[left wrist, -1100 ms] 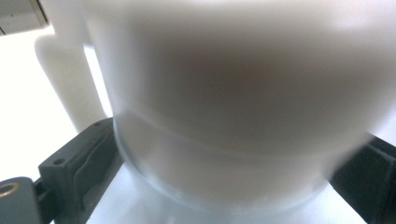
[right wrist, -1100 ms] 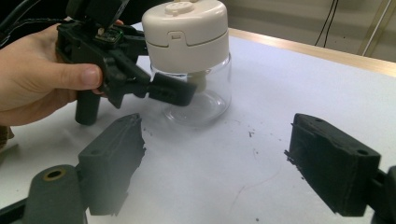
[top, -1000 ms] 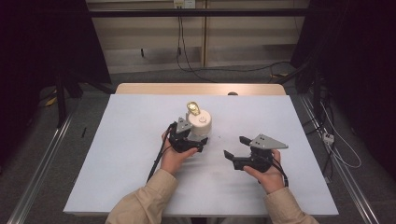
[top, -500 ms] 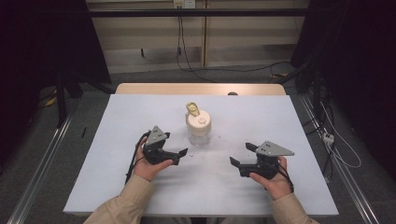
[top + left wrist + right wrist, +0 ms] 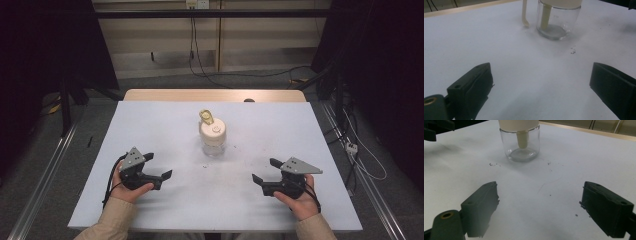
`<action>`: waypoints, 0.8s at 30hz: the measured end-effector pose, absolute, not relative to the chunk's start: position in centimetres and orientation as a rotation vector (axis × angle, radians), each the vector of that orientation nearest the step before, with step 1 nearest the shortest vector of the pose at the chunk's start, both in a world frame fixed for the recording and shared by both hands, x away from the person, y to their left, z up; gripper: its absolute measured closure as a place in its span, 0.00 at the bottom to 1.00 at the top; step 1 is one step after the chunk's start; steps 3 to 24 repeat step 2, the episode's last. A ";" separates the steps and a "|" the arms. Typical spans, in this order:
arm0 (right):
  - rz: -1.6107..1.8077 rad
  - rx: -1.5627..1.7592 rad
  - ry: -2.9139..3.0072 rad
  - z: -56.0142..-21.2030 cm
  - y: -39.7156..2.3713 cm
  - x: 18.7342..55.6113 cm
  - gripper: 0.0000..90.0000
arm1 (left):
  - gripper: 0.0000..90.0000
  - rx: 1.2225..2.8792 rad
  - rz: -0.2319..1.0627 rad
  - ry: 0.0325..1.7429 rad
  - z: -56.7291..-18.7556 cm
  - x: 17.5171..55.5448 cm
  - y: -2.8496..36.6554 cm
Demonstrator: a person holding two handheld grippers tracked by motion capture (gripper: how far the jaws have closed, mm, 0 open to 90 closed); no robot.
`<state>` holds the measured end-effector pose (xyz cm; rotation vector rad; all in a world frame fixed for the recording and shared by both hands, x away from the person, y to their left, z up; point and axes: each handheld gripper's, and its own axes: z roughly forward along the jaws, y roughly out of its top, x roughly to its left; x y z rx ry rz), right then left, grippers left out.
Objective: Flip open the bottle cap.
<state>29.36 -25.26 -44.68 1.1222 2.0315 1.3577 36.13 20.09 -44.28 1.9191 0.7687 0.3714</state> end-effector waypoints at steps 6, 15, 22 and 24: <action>1.356 1.120 2.031 -44.7 -25.3 29.4 0.15 | 0.05 1.915 0.364 0.776 -44.3 36.0 20.3; 1.356 1.120 2.031 -44.7 -25.3 29.4 0.15 | 0.05 1.915 0.364 0.776 -44.3 36.0 20.3; 1.356 1.120 2.031 -44.7 -25.3 29.4 0.15 | 0.05 1.915 0.364 0.776 -44.3 36.0 20.3; 1.356 1.120 2.031 -44.7 -25.3 29.4 0.15 | 0.05 1.915 0.364 0.776 -44.3 36.0 20.3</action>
